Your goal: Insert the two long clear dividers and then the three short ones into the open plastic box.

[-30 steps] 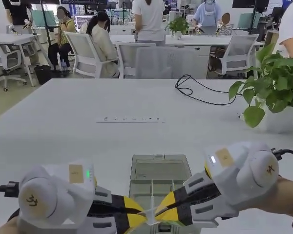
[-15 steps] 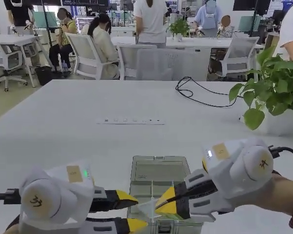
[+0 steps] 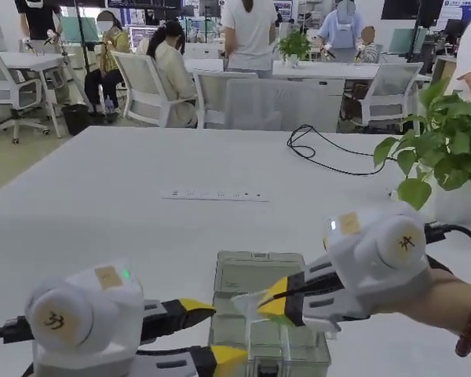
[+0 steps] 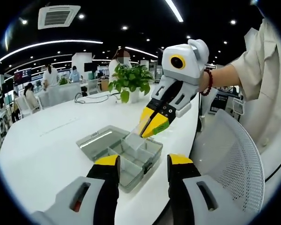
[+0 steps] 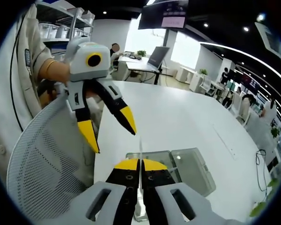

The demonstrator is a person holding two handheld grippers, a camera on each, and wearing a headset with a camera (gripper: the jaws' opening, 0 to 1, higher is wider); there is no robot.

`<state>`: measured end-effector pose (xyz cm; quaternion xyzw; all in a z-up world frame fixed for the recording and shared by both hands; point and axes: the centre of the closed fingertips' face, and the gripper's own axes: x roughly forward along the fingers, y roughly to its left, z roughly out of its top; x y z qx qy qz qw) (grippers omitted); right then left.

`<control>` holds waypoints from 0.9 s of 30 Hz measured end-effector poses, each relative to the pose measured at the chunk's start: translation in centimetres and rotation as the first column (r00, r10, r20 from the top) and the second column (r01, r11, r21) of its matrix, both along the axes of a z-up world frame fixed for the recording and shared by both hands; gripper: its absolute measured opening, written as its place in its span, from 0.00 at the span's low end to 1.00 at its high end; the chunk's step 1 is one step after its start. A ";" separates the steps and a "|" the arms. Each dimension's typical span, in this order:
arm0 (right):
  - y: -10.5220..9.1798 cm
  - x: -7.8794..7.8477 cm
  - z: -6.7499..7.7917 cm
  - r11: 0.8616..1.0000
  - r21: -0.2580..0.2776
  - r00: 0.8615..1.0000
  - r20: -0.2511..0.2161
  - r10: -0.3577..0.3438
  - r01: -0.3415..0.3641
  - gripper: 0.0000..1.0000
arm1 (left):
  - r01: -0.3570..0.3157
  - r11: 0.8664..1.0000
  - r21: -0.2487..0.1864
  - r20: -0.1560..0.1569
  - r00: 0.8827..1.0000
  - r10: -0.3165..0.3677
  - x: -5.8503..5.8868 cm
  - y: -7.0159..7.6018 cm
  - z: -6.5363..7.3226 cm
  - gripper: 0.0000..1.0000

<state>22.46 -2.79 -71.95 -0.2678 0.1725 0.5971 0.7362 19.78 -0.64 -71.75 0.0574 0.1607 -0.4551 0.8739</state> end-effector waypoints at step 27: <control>0.4 3.9 -3.8 0.991 -0.099 0.995 -0.041 -0.091 0.087 0.02 | -0.132 0.991 -0.016 -0.044 0.990 0.131 1.3 0.8 -1.2 0.69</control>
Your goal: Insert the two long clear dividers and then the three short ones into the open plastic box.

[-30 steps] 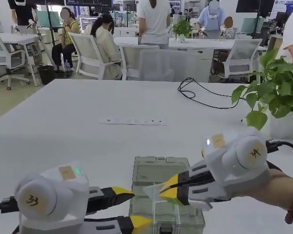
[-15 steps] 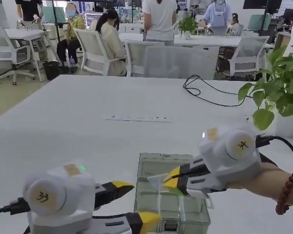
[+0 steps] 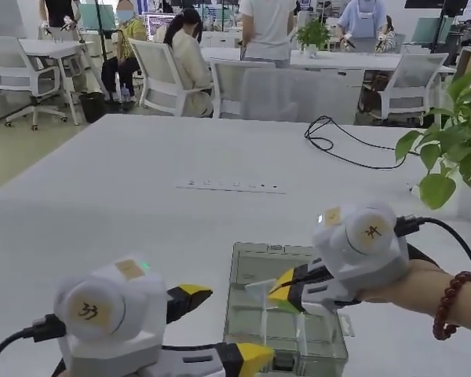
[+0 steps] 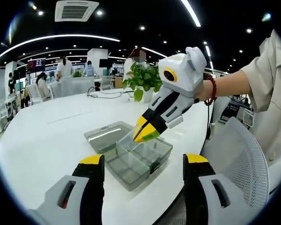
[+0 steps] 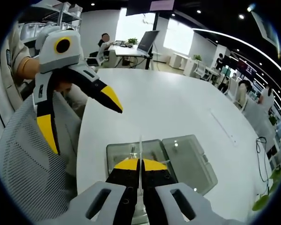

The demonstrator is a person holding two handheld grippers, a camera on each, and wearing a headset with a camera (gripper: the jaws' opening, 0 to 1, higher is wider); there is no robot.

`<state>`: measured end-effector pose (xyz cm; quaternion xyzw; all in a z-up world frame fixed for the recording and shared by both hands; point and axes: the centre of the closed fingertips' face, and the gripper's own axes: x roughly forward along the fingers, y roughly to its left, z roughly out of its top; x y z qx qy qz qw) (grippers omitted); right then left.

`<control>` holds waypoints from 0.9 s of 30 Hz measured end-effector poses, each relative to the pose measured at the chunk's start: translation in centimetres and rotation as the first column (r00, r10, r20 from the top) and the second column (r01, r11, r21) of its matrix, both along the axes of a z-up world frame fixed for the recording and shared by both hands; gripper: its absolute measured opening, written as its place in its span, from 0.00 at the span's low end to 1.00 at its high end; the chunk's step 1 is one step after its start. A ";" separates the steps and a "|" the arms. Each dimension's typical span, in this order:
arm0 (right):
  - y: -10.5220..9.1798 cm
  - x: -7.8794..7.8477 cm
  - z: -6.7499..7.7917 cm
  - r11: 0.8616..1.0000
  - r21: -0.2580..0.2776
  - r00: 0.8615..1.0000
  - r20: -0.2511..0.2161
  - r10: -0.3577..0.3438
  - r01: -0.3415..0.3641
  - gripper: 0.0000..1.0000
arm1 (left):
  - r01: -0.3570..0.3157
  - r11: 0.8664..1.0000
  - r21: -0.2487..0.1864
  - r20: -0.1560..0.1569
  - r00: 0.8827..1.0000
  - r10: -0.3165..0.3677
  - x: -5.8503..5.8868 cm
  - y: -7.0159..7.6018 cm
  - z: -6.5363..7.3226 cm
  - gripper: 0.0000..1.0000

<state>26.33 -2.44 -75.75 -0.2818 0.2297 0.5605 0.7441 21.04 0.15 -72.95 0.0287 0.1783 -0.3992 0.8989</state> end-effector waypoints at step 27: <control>0.4 0.7 -1.0 0.997 -0.080 0.996 -0.087 0.005 -0.012 0.02 | -0.003 1.000 0.025 -0.014 1.000 0.003 0.5 0.1 0.1 0.71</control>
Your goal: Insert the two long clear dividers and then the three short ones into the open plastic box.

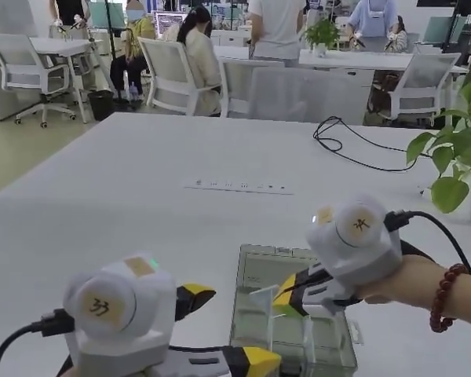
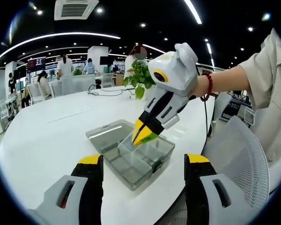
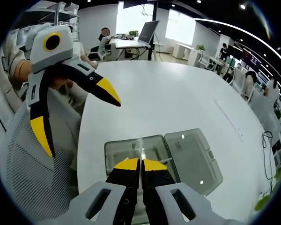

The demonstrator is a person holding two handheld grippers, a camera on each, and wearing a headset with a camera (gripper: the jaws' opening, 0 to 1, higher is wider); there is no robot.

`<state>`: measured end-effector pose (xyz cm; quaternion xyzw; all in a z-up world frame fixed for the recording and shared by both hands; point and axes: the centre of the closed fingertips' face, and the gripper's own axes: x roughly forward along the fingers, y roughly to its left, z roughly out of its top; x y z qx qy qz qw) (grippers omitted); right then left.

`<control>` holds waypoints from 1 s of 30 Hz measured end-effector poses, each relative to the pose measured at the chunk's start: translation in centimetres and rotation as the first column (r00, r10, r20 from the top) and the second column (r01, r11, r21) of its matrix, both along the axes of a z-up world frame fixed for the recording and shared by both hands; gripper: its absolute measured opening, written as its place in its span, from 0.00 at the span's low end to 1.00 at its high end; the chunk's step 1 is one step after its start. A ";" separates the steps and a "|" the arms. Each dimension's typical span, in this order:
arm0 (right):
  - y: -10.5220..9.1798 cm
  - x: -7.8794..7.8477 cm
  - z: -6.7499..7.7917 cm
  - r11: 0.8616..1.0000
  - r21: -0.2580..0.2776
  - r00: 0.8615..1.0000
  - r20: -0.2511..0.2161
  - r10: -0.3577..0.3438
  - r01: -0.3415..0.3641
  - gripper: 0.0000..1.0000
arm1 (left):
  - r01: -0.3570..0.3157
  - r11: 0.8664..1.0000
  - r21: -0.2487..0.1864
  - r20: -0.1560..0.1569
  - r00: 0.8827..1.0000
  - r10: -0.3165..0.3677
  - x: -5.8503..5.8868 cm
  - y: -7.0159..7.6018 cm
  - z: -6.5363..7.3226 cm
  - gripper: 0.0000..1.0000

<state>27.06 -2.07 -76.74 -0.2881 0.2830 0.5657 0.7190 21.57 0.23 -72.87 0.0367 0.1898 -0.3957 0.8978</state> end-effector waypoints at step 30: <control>0.5 0.2 -0.4 0.986 -0.153 0.996 -0.076 0.050 -0.062 0.02 | -0.020 1.000 0.018 0.003 1.000 0.020 0.2 0.3 0.2 0.70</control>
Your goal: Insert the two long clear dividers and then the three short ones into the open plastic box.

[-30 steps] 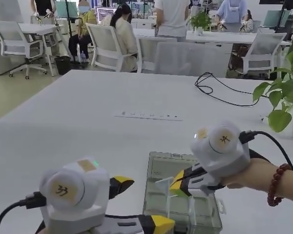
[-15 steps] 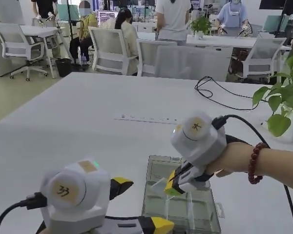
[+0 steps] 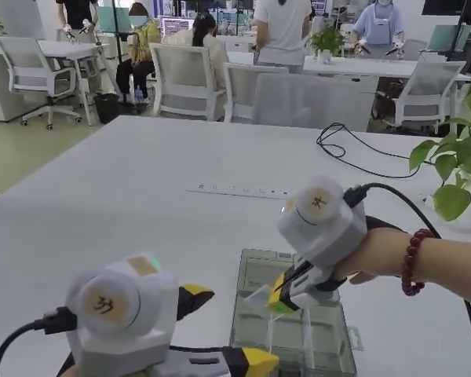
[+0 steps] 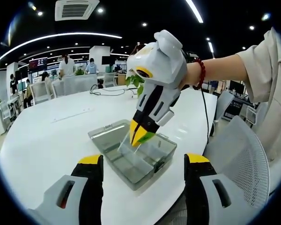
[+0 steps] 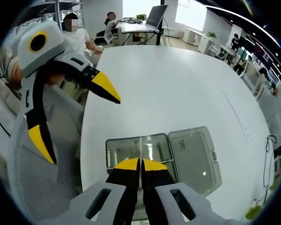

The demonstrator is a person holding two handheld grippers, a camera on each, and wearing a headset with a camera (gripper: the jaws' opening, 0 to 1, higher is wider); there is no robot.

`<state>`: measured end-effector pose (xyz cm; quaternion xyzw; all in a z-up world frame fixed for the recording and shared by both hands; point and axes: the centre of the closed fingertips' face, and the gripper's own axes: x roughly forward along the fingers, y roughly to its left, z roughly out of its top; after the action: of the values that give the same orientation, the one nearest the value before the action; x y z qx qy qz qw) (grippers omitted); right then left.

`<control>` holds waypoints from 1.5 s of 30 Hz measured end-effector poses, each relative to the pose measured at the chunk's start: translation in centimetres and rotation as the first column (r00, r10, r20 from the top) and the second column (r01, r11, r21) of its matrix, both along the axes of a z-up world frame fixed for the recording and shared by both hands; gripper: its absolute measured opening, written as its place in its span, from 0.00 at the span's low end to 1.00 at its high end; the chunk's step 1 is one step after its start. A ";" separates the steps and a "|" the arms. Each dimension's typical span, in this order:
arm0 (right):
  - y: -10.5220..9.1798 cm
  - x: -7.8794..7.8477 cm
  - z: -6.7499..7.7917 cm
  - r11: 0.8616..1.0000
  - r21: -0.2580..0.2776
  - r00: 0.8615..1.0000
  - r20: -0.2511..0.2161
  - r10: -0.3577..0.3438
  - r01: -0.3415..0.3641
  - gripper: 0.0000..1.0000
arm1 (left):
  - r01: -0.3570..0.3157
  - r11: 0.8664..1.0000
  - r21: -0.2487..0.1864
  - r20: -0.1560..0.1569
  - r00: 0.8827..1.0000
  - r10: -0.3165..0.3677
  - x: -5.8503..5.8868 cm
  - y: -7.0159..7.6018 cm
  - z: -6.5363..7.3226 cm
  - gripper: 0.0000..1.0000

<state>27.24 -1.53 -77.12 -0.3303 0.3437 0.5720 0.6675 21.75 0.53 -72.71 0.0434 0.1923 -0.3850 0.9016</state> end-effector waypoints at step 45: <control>1.9 -0.3 -3.3 0.977 -0.131 0.984 0.030 0.174 -0.169 0.02 | -0.006 1.000 -0.004 -0.003 1.000 0.006 0.3 0.5 0.1 0.71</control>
<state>26.96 0.42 -80.39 -0.4127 0.3361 0.5972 0.6001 22.07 1.03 -72.62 0.0405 0.1929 -0.3829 0.9025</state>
